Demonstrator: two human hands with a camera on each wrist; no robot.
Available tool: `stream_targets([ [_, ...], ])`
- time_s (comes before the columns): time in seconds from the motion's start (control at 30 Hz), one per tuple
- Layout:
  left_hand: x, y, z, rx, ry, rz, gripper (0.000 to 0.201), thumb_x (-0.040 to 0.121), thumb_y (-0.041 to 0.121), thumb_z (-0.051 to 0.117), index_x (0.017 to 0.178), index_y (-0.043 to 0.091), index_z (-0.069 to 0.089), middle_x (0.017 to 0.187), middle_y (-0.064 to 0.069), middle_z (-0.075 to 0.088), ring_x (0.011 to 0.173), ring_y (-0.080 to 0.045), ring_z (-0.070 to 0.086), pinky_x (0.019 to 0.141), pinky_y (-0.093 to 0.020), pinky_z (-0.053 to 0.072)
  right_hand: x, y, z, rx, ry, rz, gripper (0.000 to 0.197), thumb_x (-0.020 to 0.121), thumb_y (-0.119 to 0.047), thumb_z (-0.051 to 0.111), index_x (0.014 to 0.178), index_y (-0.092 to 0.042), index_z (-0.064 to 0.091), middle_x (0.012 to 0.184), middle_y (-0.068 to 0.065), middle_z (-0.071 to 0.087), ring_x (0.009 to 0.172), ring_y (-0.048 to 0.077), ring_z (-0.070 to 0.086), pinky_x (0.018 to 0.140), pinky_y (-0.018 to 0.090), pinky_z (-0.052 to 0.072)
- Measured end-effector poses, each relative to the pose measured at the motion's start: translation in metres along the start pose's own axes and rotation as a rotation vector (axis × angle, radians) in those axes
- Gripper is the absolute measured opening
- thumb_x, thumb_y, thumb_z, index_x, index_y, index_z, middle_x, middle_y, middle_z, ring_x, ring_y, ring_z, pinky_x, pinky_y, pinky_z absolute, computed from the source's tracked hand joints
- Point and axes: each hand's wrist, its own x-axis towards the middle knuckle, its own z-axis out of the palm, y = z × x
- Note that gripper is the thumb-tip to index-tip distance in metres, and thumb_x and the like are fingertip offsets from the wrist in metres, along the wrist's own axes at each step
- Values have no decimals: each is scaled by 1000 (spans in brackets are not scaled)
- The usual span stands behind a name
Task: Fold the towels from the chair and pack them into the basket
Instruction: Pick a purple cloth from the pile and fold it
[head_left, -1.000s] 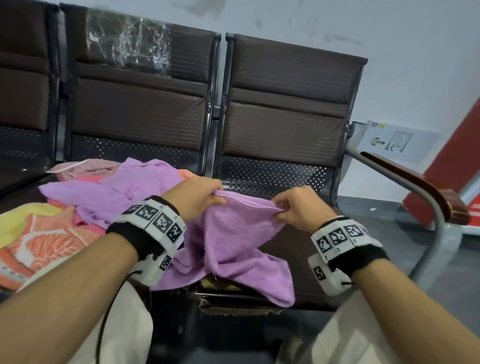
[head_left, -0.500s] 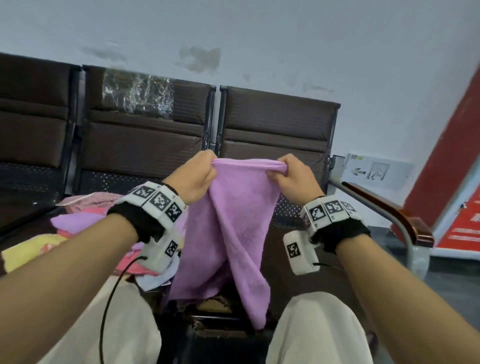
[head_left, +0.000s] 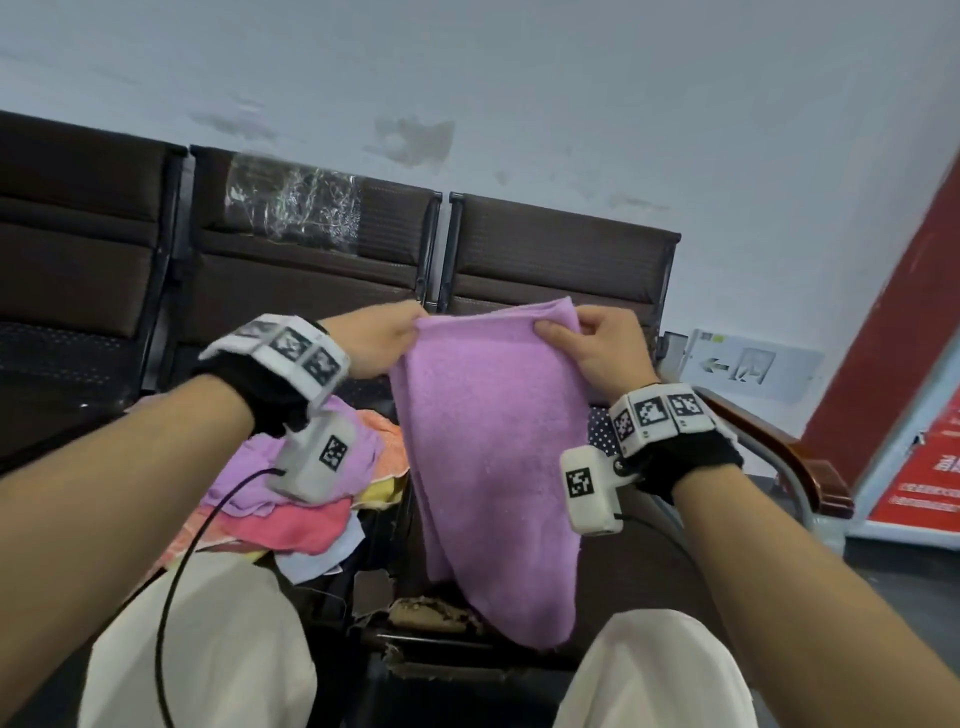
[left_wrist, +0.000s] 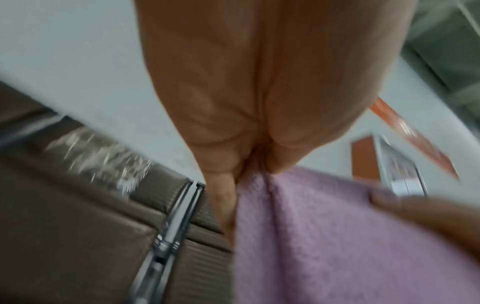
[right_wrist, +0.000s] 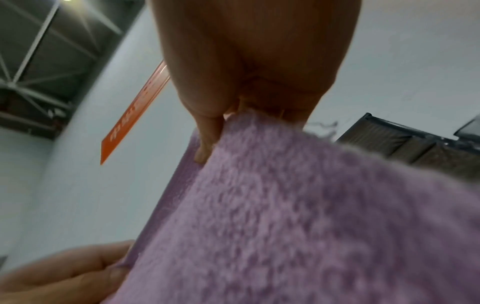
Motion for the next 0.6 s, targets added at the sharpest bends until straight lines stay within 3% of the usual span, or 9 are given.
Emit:
stream_targets([
  [0.07, 11, -5, 13, 331, -50, 5, 17, 97, 8, 38, 106, 2, 51, 112, -19, 60, 103, -33, 58, 86, -40, 47, 3, 11, 7, -133, -12, 20, 35, 75, -38, 77, 74, -3, 72, 61, 8, 65, 55, 9, 47, 52, 22, 36],
  [0.13, 19, -10, 23, 430, 4, -27, 17, 95, 13, 43, 106, 7, 55, 111, -19, 61, 102, -37, 60, 80, -38, 47, 6, 23, 12, -191, 13, 66, 42, 72, -40, 79, 67, 0, 68, 48, -2, 50, 45, 6, 36, 40, 13, 26],
  [0.2, 30, -16, 28, 284, 111, -80, 20, 95, 20, 46, 108, 12, 60, 110, -20, 62, 98, -39, 61, 82, -39, 50, 11, 34, 13, -214, 48, 91, 41, 71, -39, 80, 64, -2, 65, 48, -4, 43, 44, 7, 32, 37, 15, 25],
  [0.27, 38, -18, 32, 91, 237, -84, 18, 94, 23, 50, 104, 14, 63, 106, -21, 65, 94, -39, 62, 83, -43, 52, 16, 37, 13, -225, 70, 90, 32, 74, -36, 79, 63, -10, 64, 52, -4, 49, 49, 7, 39, 41, 13, 28],
  [0.3, 43, -16, 33, 36, 309, -60, 17, 94, 22, 51, 101, 13, 63, 104, -21, 65, 94, -39, 62, 83, -44, 51, 20, 36, 12, -210, 81, 79, 24, 76, -33, 77, 66, -14, 65, 58, -4, 57, 54, 9, 47, 47, 13, 34],
  [0.37, 51, -8, 33, -17, 446, 1, 16, 94, 20, 50, 99, 10, 62, 102, -20, 66, 97, -38, 60, 83, -44, 48, 25, 31, 9, -155, 118, 46, 8, 82, -22, 73, 81, -15, 71, 78, 0, 70, 76, 14, 63, 69, 24, 50],
  [0.4, 54, -3, 32, -50, 506, 22, 17, 94, 18, 49, 99, 10, 62, 103, -18, 66, 98, -37, 59, 83, -44, 47, 26, 29, 7, -143, 138, 25, 6, 84, -17, 69, 88, -13, 72, 85, 1, 72, 84, 17, 66, 77, 30, 52],
  [0.47, 58, 5, 31, -129, 602, 41, 16, 93, 16, 49, 99, 9, 63, 104, -15, 65, 99, -33, 58, 83, -38, 45, 21, 28, 5, -119, 172, -12, 14, 88, -9, 61, 97, -13, 71, 91, 0, 72, 89, 16, 66, 82, 34, 53],
  [0.6, 35, 15, 55, -253, 609, 89, 14, 92, 9, 50, 99, 5, 61, 99, -10, 58, 89, -19, 51, 76, -20, 33, -25, 44, 12, -2, 159, 34, 14, 95, -15, 54, 97, -24, 65, 89, -16, 65, 81, -9, 58, 69, 10, 45],
])
